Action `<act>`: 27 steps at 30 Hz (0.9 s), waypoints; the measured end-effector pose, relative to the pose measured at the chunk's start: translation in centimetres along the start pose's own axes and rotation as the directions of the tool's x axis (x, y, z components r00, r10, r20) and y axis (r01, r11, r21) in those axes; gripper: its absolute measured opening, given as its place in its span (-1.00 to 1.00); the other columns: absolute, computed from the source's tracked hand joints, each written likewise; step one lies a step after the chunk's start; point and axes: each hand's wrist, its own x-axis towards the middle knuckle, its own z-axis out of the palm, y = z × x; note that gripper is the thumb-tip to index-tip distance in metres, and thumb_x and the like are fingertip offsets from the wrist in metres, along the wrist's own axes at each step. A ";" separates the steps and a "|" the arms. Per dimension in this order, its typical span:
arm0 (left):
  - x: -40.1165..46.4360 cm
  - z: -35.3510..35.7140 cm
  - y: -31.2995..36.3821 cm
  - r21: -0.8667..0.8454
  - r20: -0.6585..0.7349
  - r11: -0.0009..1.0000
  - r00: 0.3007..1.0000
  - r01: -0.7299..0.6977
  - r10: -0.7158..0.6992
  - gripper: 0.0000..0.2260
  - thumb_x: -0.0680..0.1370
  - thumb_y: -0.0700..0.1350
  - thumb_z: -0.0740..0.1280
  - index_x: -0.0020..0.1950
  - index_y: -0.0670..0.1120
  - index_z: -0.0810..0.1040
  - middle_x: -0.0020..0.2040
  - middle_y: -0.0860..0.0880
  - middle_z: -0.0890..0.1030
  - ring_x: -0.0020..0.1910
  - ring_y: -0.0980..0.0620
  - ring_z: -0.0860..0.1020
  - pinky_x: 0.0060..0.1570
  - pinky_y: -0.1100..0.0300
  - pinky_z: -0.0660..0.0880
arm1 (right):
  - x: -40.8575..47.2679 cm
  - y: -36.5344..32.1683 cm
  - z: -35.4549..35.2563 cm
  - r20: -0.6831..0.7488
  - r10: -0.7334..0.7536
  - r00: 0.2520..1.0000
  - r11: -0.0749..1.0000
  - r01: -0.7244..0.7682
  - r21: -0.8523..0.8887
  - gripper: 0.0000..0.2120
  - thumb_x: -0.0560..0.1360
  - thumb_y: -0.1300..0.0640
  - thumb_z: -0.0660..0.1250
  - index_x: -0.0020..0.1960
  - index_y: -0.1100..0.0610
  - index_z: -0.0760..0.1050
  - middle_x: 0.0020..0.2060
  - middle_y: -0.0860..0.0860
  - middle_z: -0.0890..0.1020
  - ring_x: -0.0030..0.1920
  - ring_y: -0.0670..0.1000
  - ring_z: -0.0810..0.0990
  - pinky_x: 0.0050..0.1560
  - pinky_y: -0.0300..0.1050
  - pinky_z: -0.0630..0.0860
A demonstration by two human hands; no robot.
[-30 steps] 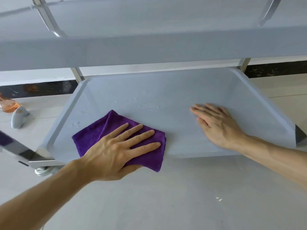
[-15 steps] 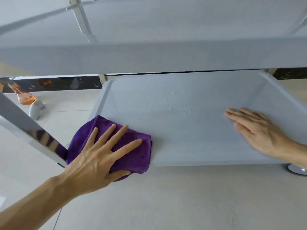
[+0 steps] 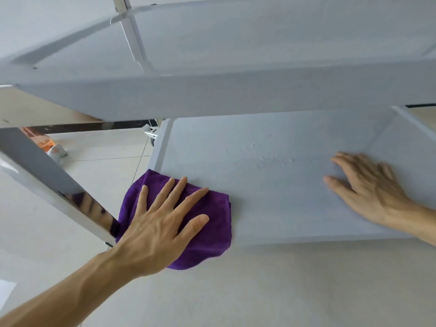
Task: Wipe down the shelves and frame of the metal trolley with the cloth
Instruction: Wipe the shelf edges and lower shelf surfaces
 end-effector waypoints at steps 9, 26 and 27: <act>6.3 -0.7 -2.0 0.001 -0.012 1.000 1.000 0.023 -0.023 -0.24 0.44 0.54 -0.20 0.59 0.25 -0.04 0.62 0.17 -0.07 0.57 0.23 -0.15 0.55 -0.01 -0.27 | 0.2 0.2 0.1 0.058 -0.027 0.998 0.996 0.031 -0.083 -0.23 0.50 -0.39 -0.21 0.60 -0.03 0.07 0.60 -0.18 0.04 0.60 0.08 0.02 0.51 0.22 0.01; 7.5 2.4 4.8 0.092 -0.043 0.988 0.991 -0.125 0.129 -0.14 0.42 0.58 -0.22 0.61 0.15 -0.12 0.63 0.06 -0.14 0.59 0.08 -0.23 0.54 -0.10 -0.27 | 0.4 0.1 0.6 0.094 -0.023 0.995 0.996 0.031 -0.083 -0.12 0.34 -0.42 -0.34 0.59 -0.09 -0.04 0.59 -0.25 -0.05 0.61 0.05 -0.08 0.52 0.24 -0.06; 7.1 2.3 4.4 0.091 -0.027 0.981 0.985 -0.169 0.172 -0.17 0.43 0.57 -0.21 0.61 0.18 -0.12 0.63 0.09 -0.15 0.58 0.12 -0.25 0.55 -0.08 -0.27 | 0.3 0.1 0.5 0.100 -0.021 0.995 0.996 0.030 -0.086 -0.11 0.33 -0.42 -0.34 0.59 -0.10 -0.04 0.59 -0.25 -0.05 0.61 0.05 -0.09 0.52 0.23 -0.06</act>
